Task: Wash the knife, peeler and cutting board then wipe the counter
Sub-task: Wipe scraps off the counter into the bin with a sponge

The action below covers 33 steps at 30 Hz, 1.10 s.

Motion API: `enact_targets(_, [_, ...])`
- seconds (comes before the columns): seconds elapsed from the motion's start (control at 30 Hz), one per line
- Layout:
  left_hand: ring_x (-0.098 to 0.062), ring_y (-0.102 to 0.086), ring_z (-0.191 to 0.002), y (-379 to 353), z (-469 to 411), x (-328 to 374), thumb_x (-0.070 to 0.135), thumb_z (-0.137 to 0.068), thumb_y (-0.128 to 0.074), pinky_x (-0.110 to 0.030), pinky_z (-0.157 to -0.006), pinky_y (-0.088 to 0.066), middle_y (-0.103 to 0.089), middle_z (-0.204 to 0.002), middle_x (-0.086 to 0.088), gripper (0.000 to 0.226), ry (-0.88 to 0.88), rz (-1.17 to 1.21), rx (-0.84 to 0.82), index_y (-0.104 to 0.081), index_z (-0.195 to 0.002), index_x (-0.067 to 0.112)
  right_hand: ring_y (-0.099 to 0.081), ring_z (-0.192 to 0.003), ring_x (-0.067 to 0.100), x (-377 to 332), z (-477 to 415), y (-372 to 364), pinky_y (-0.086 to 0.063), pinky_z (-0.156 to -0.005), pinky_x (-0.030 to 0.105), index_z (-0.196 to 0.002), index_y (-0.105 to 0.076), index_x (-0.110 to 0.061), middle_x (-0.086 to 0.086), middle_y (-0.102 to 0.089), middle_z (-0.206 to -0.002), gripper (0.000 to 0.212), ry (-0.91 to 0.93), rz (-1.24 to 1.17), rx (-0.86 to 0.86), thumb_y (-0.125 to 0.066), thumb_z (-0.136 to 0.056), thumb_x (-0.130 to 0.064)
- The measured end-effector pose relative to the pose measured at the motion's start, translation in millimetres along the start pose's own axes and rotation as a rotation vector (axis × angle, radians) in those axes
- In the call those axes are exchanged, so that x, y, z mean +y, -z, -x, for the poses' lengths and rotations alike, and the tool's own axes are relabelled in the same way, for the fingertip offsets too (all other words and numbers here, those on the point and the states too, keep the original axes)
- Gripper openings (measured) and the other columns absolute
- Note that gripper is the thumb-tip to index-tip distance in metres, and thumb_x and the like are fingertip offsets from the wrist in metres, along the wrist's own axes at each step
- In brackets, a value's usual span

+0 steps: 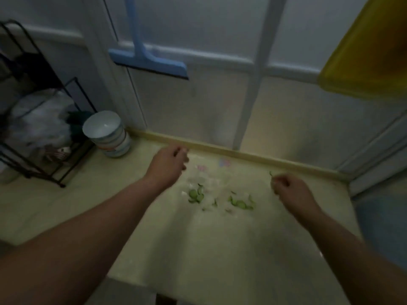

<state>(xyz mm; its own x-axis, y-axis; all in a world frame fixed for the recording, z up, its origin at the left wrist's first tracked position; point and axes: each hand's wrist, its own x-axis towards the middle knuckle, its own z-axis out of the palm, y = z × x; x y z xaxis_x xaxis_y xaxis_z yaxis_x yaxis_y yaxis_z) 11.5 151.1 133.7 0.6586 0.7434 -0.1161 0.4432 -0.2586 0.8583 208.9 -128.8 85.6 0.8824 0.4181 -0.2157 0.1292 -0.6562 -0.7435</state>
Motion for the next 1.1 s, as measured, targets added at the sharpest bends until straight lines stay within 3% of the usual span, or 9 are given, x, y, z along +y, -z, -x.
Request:
enact_targets(0.17, [-0.016, -0.070, -0.088, 25.8, -20.5, -45.2, 0.046, -0.108, -0.040, -0.038, -0.085, -0.058, -0.076, -0.097, 0.002, 0.042, 0.105, 0.093, 0.007, -0.075, -0.108, 0.024, -0.068, -0.092, 0.014, -34.3, 5.8, -58.9, -0.057, -0.085, 0.038, -0.107, -0.070, -0.028, -0.003, -0.073, -0.102, 0.010, -0.013, 0.087, -0.158, -0.067, -0.098, -0.033])
enact_targets(0.27, [-0.017, -0.067, -0.104, 39.5, -36.9, -66.0, 0.037, -0.106, -0.046, -0.035, -0.096, -0.053, -0.072, -0.116, 0.003, 0.032, 0.062, -0.006, 0.012, -0.068, -0.128, 0.029, -0.067, -0.094, 0.014, -57.0, -5.1, -72.6, -0.056, -0.085, 0.037, -0.110, -0.068, -0.029, -0.006, -0.070, -0.105, 0.016, -0.016, 0.148, -0.195, -0.065, -0.099, -0.040])
enact_targets(0.4, [-0.021, -0.064, -0.106, 38.8, -54.5, -85.9, 0.034, -0.100, -0.057, -0.032, -0.090, -0.050, -0.067, -0.124, -0.002, 0.039, 0.125, -0.085, -0.047, -0.057, -0.139, 0.028, -0.063, -0.099, 0.015, -66.4, -7.9, -84.1, -0.050, -0.083, 0.034, -0.121, -0.064, -0.024, -0.002, -0.067, -0.116, 0.030, -0.047, 0.305, -0.241, -0.062, -0.099, -0.044])
enact_targets(0.63, [-0.029, -0.059, -0.121, -16.1, -55.6, -131.9, 0.041, -0.092, -0.069, -0.036, -0.100, -0.048, -0.047, -0.144, -0.010, 0.066, 0.097, -0.330, -0.387, -0.043, -0.149, 0.022, -0.061, -0.116, 0.033, 1.8, -6.6, -86.5, -0.053, -0.096, 0.043, -0.147, -0.047, -0.012, 0.015, -0.061, -0.134, 0.064, -0.410, 0.319, -0.129, -0.070, -0.095, -0.042])
enact_targets(0.73, [-0.036, -0.053, -0.128, -48.8, -46.1, -142.6, 0.041, -0.090, -0.068, -0.040, -0.106, -0.046, -0.038, -0.147, -0.015, 0.075, 0.048, -0.460, -0.517, -0.038, -0.153, 0.016, -0.060, -0.118, 0.037, 16.2, -6.3, -100.6, -0.056, -0.097, 0.048, -0.149, -0.047, -0.010, 0.019, -0.055, -0.141, 0.067, -0.539, 0.321, -0.116, -0.071, -0.093, -0.038])
enact_targets(0.83, [-0.035, -0.049, -0.131, -81.1, -38.8, -133.2, 0.034, -0.088, -0.067, -0.038, -0.109, -0.043, -0.037, -0.146, -0.013, 0.073, -0.007, -0.422, -0.600, -0.038, -0.153, 0.015, -0.061, -0.108, 0.034, 6.6, -6.9, -128.5, -0.051, -0.085, 0.034, -0.137, -0.057, -0.004, 0.019, -0.057, -0.133, 0.053, -0.419, 0.390, -0.159, -0.069, -0.093, -0.031])
enact_targets(0.9, [-0.032, -0.049, -0.131, -93.9, -35.9, -123.7, 0.028, -0.091, -0.065, -0.034, -0.106, -0.041, -0.042, -0.144, -0.013, 0.066, -0.042, -0.369, -0.656, -0.041, -0.151, 0.013, -0.060, -0.102, 0.026, -3.6, -6.2, -146.2, -0.051, -0.086, 0.033, -0.135, -0.061, -0.006, 0.014, -0.061, -0.130, 0.047, -0.322, 0.344, -0.208, -0.068, -0.093, -0.026])
enact_targets(1.0, [-0.029, -0.051, -0.132, -85.8, -32.3, -125.5, 0.022, -0.095, -0.060, -0.032, -0.107, -0.040, -0.048, -0.147, -0.011, 0.061, -0.045, -0.301, -0.544, -0.043, -0.153, 0.016, -0.065, -0.110, 0.024, -10.7, -9.0, -151.9, -0.054, -0.099, 0.039, -0.143, -0.058, -0.015, 0.008, -0.064, -0.135, 0.048, -0.258, 0.224, -0.181, -0.062, -0.096, -0.024])
enact_targets(1.1, [-0.026, -0.057, -0.127, -55.4, -25.9, -139.2, 0.018, -0.096, -0.056, -0.033, -0.106, -0.044, -0.054, -0.145, -0.008, 0.053, 0.011, -0.301, -0.372, -0.050, -0.149, 0.018, -0.061, -0.120, 0.027, -1.5, -12.0, -128.2, -0.049, -0.100, 0.036, -0.144, -0.057, -0.014, 0.010, -0.062, -0.139, 0.044, -0.238, 0.274, -0.069, -0.059, -0.101, -0.026])
